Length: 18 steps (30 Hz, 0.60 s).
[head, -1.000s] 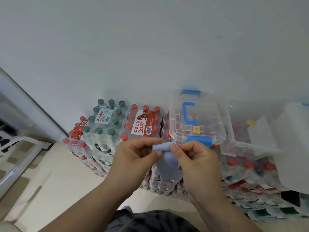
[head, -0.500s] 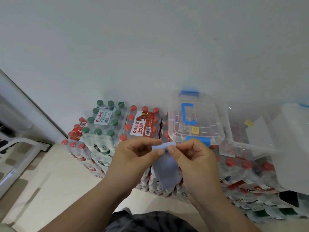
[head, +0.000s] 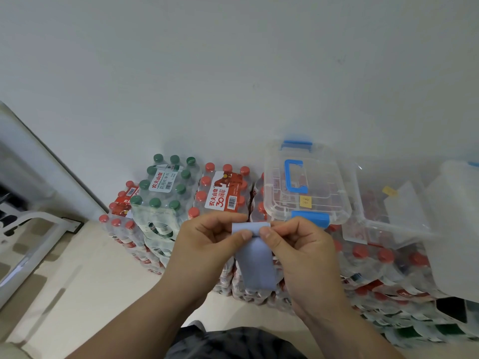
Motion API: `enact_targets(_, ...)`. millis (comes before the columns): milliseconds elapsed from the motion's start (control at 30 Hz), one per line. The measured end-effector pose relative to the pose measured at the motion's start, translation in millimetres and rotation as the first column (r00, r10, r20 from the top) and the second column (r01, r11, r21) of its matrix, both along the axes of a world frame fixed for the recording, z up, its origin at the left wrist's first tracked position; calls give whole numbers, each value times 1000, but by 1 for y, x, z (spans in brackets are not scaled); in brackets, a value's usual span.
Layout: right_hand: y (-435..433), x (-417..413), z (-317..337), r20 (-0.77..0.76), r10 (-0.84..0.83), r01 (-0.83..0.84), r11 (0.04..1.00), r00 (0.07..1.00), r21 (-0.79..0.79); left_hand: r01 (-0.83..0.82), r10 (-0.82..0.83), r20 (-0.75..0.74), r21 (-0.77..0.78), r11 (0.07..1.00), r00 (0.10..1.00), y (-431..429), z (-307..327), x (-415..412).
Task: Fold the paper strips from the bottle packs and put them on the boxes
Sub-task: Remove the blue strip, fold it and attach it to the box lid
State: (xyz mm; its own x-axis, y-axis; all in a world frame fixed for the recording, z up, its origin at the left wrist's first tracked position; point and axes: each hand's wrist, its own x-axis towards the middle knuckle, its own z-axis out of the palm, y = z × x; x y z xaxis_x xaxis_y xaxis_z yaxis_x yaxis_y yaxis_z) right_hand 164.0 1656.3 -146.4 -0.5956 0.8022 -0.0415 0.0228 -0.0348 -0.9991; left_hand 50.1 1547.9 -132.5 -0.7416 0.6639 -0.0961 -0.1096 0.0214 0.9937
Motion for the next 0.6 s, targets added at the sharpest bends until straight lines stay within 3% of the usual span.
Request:
enact_targets(200, 0, 0, 2, -20, 3, -5, 997, 1000, -77, 5, -5, -22, -4, 1000, 1000, 0, 0, 0)
enact_targets(433, 2, 2, -2, 15, -6, 6, 1000, 1000, 13, -7, 8, -6, 3, 1000, 1000, 2, 0, 2)
enact_targets(600, 2, 2, 0, -18, -6, 6, 1000, 1000, -25, -16, 15, -13, -19, 1000, 1000, 4, 1, 2)
